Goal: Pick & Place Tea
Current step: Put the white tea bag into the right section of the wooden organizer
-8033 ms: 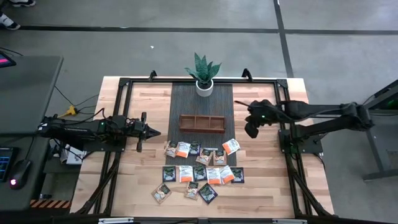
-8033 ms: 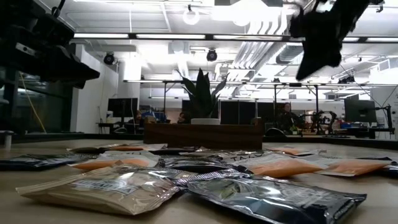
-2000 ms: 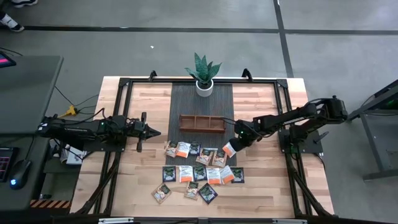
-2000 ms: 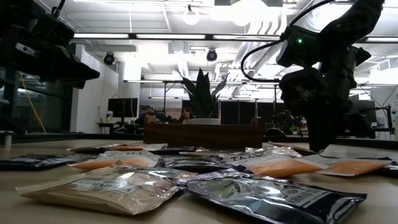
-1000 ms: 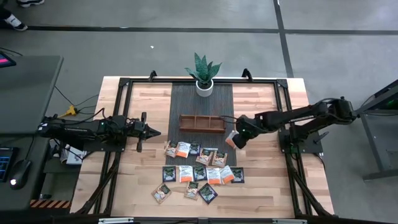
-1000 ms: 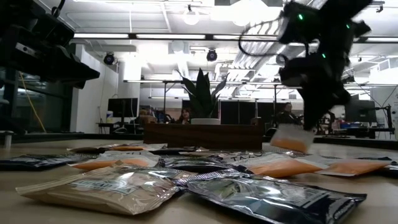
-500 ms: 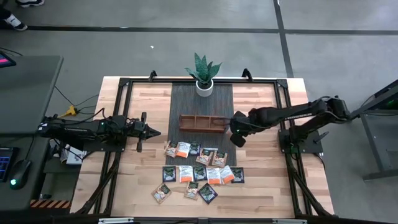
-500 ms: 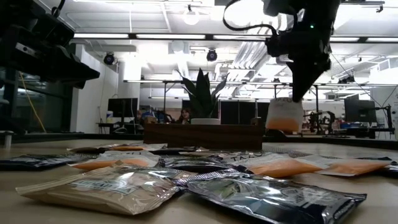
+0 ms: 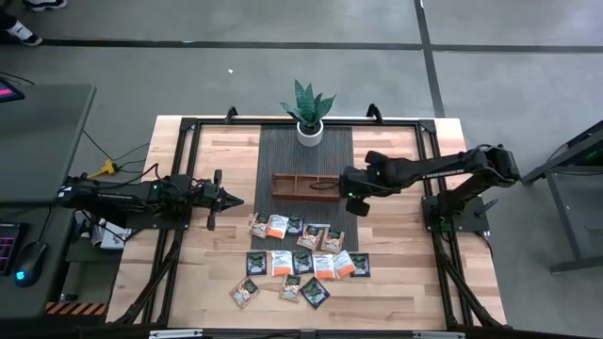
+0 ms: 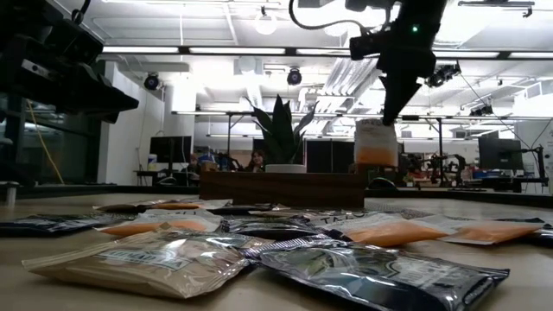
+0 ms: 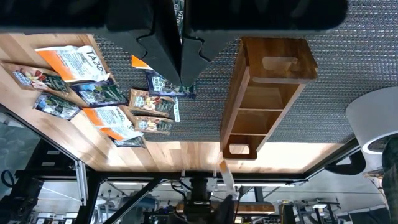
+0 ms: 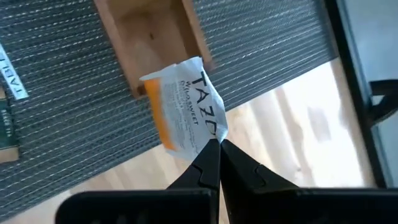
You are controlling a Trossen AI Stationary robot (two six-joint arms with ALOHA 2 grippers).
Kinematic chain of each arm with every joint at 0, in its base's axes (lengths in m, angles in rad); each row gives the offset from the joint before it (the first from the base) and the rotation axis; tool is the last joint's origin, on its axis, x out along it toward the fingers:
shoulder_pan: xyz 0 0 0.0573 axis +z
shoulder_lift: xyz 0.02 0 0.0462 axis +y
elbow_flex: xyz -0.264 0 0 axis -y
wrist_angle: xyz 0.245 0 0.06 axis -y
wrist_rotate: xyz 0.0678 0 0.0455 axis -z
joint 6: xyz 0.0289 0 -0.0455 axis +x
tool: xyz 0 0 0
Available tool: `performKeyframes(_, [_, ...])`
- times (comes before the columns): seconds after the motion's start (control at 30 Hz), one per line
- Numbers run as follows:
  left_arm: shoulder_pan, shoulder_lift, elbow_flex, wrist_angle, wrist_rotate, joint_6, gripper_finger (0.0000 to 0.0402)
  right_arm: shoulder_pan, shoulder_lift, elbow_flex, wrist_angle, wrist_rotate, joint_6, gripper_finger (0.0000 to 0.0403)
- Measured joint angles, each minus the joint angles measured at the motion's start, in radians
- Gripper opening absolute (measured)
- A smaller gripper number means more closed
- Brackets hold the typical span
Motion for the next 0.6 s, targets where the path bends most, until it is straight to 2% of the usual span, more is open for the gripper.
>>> performKeyframes(0.2, [0.0, 0.0, 0.0, 0.0, 0.0, 0.0, 0.0001, -0.008, 0.002, 0.011, 0.059, 0.056, -0.105, 0.0])
performKeyframes(0.6, [0.0, 0.0, 0.0, 0.0, 0.0, 0.0, 0.0001, -0.051, 0.072, 0.012, 0.209, 0.057, -0.304, 0.0])
